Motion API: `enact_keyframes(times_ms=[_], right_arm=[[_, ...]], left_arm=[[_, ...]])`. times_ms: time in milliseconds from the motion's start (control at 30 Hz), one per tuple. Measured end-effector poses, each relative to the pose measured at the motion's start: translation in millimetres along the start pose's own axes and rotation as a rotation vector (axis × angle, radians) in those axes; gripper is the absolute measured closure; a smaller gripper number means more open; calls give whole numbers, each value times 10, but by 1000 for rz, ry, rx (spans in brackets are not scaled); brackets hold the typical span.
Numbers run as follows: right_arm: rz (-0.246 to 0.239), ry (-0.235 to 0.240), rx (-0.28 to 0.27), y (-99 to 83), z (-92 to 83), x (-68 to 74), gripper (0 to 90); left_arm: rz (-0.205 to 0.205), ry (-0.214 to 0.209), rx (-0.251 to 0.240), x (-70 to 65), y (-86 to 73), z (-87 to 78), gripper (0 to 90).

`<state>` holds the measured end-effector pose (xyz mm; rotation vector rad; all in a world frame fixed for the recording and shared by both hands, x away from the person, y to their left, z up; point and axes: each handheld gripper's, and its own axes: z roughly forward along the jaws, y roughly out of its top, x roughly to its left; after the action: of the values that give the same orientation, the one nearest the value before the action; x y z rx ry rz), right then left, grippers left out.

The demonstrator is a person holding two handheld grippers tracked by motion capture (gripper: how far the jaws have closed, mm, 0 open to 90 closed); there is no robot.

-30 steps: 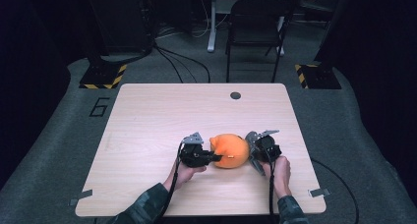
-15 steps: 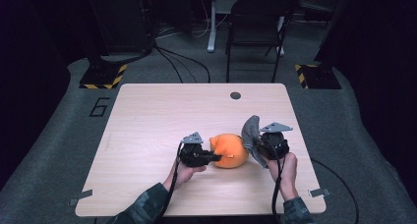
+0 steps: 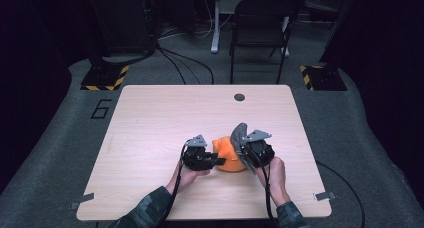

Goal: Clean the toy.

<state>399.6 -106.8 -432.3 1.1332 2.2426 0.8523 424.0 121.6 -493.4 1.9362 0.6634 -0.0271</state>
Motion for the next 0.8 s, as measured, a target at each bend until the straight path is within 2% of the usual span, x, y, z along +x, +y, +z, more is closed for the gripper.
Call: enact_keyframes(times_ms=[33,67,100,133,233,267,300,367,467,600,667,800], right_arm=[[3,2,1,3,8,-10,777],[6,9,1,3,11,-16,777],[16,12,9,9,20,-16,778],[7,12,11,14,25,-27,778],[19,23,15,27,39,-57,778],[19,23,12,29,45,-62,778],[10,29,15,36,49,-77,778],[32,31,24,44,54,-64,778],[33,28,27,53,59,-62,778],[33,40,28,57,66,-83,778],[32,44,22,55,74,-94,778],[32,47,27,63,77,-99,778]], left_arm=[[12,14,0,-11,3,-3,603],[44,36,6,-31,14,-15,544],[58,41,6,-44,16,-24,491],[90,70,10,-66,20,-34,460],[230,142,53,-152,14,-44,369],[293,175,65,-189,4,-40,336],[317,183,67,-210,-6,-30,295],[373,222,86,-246,-22,-11,268],[432,261,110,-262,-54,23,229],[483,304,134,-239,-99,60,194],[516,340,155,-231,-124,83,192],[582,368,179,-219,-173,139,194]])
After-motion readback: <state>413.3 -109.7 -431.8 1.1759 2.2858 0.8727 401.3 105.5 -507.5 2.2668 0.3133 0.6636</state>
